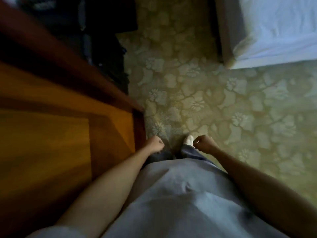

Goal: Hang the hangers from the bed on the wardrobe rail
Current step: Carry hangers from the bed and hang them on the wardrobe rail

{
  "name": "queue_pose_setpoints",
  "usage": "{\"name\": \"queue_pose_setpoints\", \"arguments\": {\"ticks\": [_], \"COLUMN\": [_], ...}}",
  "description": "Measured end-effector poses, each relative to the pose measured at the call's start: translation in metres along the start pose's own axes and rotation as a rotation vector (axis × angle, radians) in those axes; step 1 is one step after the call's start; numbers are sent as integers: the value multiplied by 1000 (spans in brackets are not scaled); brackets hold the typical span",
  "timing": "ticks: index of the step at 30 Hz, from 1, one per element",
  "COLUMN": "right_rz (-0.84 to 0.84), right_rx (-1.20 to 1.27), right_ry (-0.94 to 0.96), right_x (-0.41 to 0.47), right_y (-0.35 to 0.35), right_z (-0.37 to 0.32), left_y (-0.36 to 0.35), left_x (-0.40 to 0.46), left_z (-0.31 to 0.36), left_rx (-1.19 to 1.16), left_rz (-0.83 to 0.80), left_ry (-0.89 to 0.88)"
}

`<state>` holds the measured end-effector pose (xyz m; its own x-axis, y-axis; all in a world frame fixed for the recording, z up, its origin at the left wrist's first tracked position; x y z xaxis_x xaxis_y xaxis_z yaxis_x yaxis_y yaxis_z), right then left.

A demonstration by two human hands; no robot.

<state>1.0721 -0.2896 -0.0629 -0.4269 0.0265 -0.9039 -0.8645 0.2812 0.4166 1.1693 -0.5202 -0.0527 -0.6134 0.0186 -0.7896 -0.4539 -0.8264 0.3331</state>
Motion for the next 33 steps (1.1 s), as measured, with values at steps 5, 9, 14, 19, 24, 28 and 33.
{"name": "queue_pose_setpoints", "arguments": {"ticks": [5,9,14,19,24,28,33], "right_rz": [14,70,58,43,115,173,212], "right_rx": [350,581,816,912,953,930,947], "right_ry": [-224,-376,-527,-529,-412,-337,-338], "right_x": [12,15,15,40,94,135,163], "right_y": [32,40,39,78,196,306,419], "right_z": [125,216,274,269,239,224,236], "left_y": [-19,-40,-56,-41,3,38,56], "left_x": [71,124,170,205,248,287,352], "left_z": [112,201,275,303,319,344,423], "left_rx": [103,175,322,396,430,460,424], "left_rz": [-87,-184,-266,-249,-185,-185,-193], "left_ry": [-107,-185,-253,-223,-139,-75,-2]}}
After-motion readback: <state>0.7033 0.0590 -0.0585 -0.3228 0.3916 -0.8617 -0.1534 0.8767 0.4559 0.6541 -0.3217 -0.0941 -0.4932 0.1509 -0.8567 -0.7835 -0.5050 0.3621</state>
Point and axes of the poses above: each hand's wrist, its own x-axis towards the middle knuckle, its own y-axis out of the back of the hand, z = x × y, the point moved 7 cm from there along x, towards the middle knuckle, and after that the axes turned 15 degrees about -y, right-handed, at the moved point
